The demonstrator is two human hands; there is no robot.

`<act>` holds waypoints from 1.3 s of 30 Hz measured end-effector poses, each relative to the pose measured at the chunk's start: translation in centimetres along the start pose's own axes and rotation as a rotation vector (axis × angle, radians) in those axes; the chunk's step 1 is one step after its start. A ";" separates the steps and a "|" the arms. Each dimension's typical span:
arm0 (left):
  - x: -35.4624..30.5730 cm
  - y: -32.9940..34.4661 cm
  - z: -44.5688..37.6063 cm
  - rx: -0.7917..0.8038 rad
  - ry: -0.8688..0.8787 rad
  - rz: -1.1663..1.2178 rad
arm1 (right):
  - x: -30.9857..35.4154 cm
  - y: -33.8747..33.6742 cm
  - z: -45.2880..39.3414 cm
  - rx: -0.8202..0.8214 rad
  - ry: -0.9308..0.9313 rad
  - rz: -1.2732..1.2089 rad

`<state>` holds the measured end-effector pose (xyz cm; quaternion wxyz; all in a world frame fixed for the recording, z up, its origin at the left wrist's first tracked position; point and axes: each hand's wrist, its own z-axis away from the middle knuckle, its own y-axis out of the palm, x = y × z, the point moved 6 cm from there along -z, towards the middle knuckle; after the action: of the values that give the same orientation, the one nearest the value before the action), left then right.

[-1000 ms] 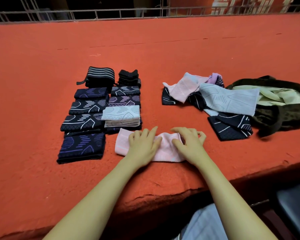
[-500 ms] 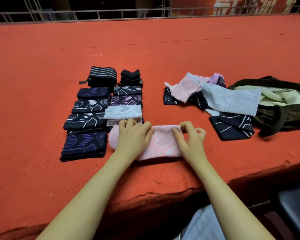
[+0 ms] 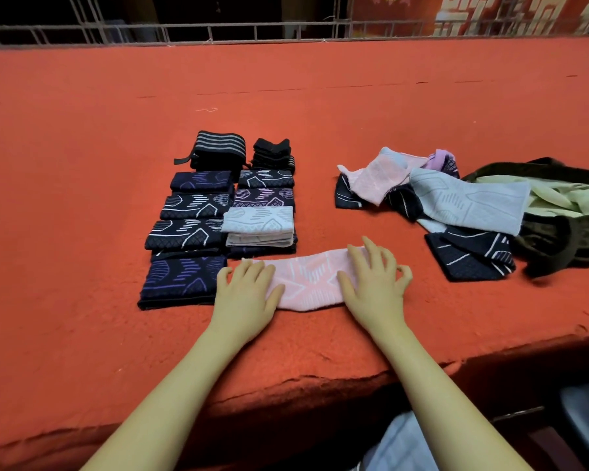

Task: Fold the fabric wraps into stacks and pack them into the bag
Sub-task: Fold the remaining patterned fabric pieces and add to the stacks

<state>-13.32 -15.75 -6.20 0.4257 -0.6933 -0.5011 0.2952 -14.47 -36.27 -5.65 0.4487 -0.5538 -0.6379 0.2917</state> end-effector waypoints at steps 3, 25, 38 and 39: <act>0.1 0.0 0.3 0.015 -0.028 -0.017 | 1.3 0.3 -0.2 0.122 -0.114 0.133; 0.8 -2.2 3.2 -0.176 0.087 0.066 | 7.8 1.3 2.0 0.149 -0.581 -0.188; -0.8 -5.7 -0.1 -0.467 0.290 0.081 | 6.4 -1.4 0.0 0.037 -0.304 -0.629; -0.8 -5.8 -0.2 -0.477 0.320 0.068 | 6.3 -1.5 0.0 0.024 -0.309 -0.617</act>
<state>-15.97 -15.75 -0.96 0.3139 -0.8279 -0.4595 0.0699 -15.05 -30.54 -2.77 0.4204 -0.2789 -0.8322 0.2301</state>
